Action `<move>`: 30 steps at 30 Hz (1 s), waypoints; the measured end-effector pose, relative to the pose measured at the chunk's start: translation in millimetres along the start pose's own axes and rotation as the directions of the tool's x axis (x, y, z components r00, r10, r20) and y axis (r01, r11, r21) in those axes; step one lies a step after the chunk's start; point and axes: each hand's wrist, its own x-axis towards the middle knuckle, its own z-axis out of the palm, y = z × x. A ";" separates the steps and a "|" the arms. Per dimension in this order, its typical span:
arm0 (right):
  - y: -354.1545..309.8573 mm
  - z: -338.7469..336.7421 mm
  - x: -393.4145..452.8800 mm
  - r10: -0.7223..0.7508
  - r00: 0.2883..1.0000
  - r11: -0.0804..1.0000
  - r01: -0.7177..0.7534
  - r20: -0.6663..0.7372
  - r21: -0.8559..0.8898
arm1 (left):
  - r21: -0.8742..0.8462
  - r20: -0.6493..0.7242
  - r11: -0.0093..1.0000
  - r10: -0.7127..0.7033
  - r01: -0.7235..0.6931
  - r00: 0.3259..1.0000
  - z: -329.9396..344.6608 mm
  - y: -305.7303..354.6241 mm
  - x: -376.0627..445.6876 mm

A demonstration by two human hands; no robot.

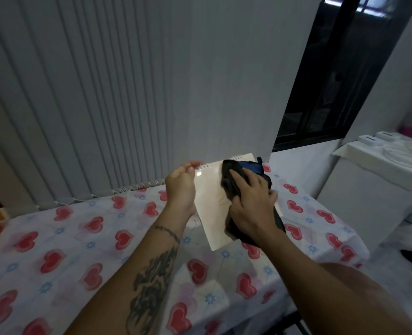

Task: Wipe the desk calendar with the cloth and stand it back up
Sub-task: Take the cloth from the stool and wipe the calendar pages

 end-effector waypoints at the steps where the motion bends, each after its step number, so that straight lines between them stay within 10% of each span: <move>1: -7.3 -0.5 0.2 -0.016 1.000 1.000 0.016 -0.006 0.013 | -0.007 0.008 1.000 0.004 -0.004 1.000 4.0 0.2 -2.5; 9: 13.3 1.9 -45.3 -0.510 0.851 0.857 0.515 0.126 -0.009 | -0.060 -0.128 0.998 0.014 -0.022 0.992 -16.3 27.0 14.3; 19: -3.7 -18.5 -7.2 -0.112 0.994 0.994 0.112 -0.019 -0.011 | -0.026 -0.062 1.000 -0.009 0.008 0.998 1.0 20.5 0.3; 30: -5.8 -6.5 -18.5 -0.303 0.950 0.937 0.311 0.074 -0.159 | -0.047 0.043 0.999 -0.001 0.003 0.999 -1.5 13.2 -8.2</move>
